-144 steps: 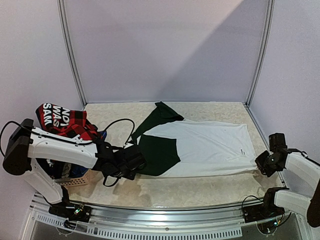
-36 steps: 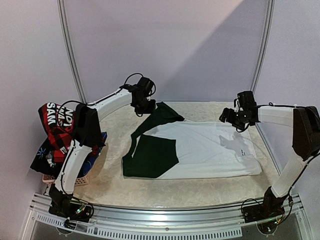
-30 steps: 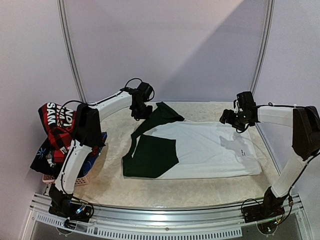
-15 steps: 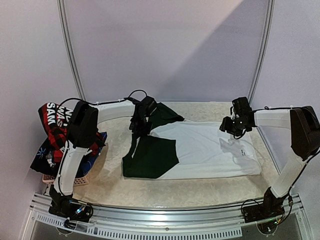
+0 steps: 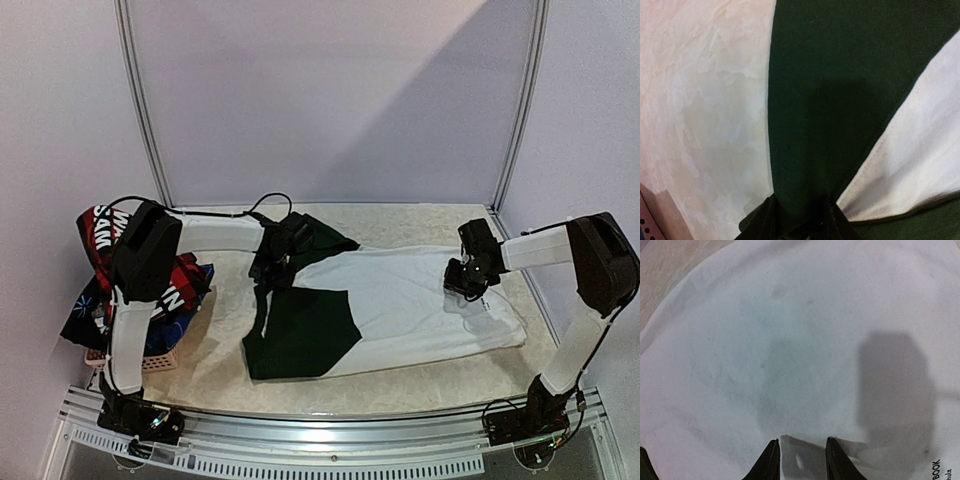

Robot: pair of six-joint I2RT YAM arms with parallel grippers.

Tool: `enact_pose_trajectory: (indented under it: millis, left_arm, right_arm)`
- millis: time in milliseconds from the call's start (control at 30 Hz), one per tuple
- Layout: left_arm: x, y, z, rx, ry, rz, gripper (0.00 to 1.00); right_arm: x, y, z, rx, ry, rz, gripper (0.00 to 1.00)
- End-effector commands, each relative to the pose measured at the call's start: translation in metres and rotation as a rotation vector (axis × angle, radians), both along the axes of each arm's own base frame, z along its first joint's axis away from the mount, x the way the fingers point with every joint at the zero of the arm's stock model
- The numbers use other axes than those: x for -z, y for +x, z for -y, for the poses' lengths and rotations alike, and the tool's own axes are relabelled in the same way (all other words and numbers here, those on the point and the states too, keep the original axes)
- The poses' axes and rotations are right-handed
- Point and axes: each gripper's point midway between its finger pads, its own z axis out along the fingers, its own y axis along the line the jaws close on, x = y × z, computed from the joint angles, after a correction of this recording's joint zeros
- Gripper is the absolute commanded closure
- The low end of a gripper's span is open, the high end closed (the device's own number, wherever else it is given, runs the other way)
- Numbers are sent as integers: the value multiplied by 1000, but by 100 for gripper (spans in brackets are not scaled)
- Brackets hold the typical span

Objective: Fold and stack the mixed laundry pile
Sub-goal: Adjust the 1/3-folded T-shirt at the center of the board.

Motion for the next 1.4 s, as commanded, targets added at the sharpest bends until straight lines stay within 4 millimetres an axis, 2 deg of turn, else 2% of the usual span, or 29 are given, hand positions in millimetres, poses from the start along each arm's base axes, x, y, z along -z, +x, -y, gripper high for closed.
enact_pose_trajectory:
  millis: [0, 200, 400, 533, 600, 767, 933, 1067, 1100, 1233, 1367]
  left_arm:
    - [3, -21, -4, -5, 3, 3, 68]
    - [2, -49, -15, -6, 12, 8, 69]
    - [10, -88, -24, -10, 6, 4, 69]
    - [2, -96, -19, -4, -2, 30, 69]
    - [-12, -90, -11, 6, -17, 57, 68]
    - [-55, -62, 17, 46, -56, 134, 58]
    - [-78, -31, 43, 86, -78, 163, 52]
    - [-72, -5, 63, 108, -119, 133, 52]
    - [-64, 2, 66, 110, -121, 120, 53]
    - [-48, 26, 70, 113, -147, 82, 56]
    - [-36, 41, 69, 119, -145, 52, 57]
  right_arm:
    - [37, -42, 3, 26, -13, -134, 68]
    - [42, -71, 7, 57, -35, -166, 70]
    - [46, -108, 5, 47, -54, -248, 70]
    - [29, -114, 7, 44, -52, -206, 69]
    - [18, -108, 4, 36, -39, -169, 68]
    - [-11, -87, -4, 14, -11, -79, 65]
    - [-38, -71, -6, 5, -18, -4, 58]
    - [-58, -61, 2, 33, -57, 55, 53]
    - [-62, -59, 3, 41, -64, 68, 52]
    - [-67, -52, 6, 58, -79, 89, 48]
    - [-68, -49, 10, 67, -108, 97, 46]
